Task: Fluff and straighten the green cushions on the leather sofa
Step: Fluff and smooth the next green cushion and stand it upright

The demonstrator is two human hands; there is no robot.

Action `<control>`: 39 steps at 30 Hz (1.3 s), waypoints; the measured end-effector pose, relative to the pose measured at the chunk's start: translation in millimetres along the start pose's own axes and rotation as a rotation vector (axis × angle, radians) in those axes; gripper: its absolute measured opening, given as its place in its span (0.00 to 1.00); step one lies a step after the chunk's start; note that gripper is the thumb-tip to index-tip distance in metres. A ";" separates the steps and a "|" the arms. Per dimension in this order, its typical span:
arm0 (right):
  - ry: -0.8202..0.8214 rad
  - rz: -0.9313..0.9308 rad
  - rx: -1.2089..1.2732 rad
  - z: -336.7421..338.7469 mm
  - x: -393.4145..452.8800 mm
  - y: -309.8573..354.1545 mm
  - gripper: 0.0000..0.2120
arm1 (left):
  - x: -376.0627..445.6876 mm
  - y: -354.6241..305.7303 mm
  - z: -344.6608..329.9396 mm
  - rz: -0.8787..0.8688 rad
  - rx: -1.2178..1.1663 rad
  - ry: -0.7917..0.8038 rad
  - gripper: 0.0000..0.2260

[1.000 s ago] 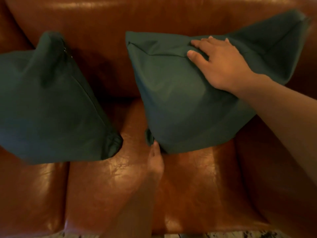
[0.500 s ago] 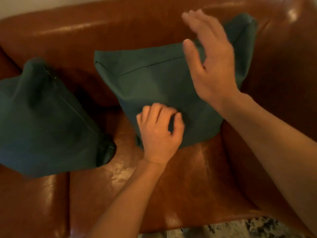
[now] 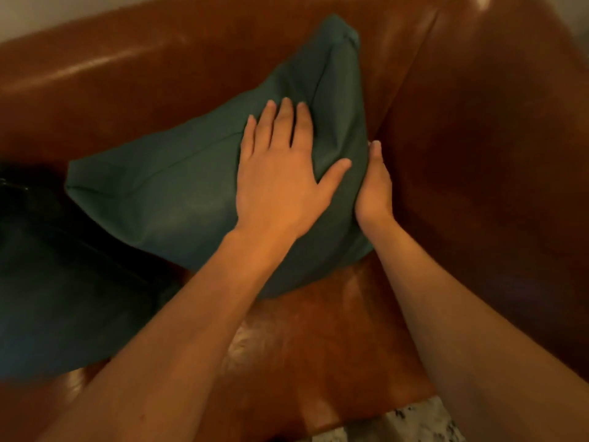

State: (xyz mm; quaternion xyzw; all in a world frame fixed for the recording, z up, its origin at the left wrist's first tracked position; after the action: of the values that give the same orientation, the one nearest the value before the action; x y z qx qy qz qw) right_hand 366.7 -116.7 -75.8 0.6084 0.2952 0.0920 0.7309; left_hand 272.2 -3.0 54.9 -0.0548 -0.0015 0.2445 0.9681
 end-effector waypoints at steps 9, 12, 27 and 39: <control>0.062 -0.458 0.018 18.7 -32.2 -144.8 0.29 | -4.6 5.6 5.7 -0.007 -0.017 -0.020 0.35; -0.182 -0.526 -0.185 48.5 -45.4 -161.9 0.28 | -7.3 9.3 12.4 -0.013 -0.032 -0.047 0.32; -0.401 -0.607 0.176 32.0 -39.8 -175.3 0.07 | -16.8 -1.0 31.4 -0.147 -0.064 -0.041 0.23; -0.235 -0.708 0.366 35.1 -48.6 -225.7 0.04 | -0.5 -29.0 14.2 -0.148 -0.033 -0.023 0.23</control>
State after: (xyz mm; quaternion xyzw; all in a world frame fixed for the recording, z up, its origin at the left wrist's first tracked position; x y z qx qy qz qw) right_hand 295.8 -224.7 -270.2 0.5956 0.4124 -0.2890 0.6258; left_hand 285.1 -27.1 72.2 -0.0675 -0.0205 0.1728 0.9824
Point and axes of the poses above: each hand's wrist, its own x-axis towards the middle knuckle, its own z-axis out of the back of the hand, y = z × x, the point moved 9 cm from there along x, towards the middle knuckle, and after that the axes turned 10 degrees about y, right-handed, at the moved point
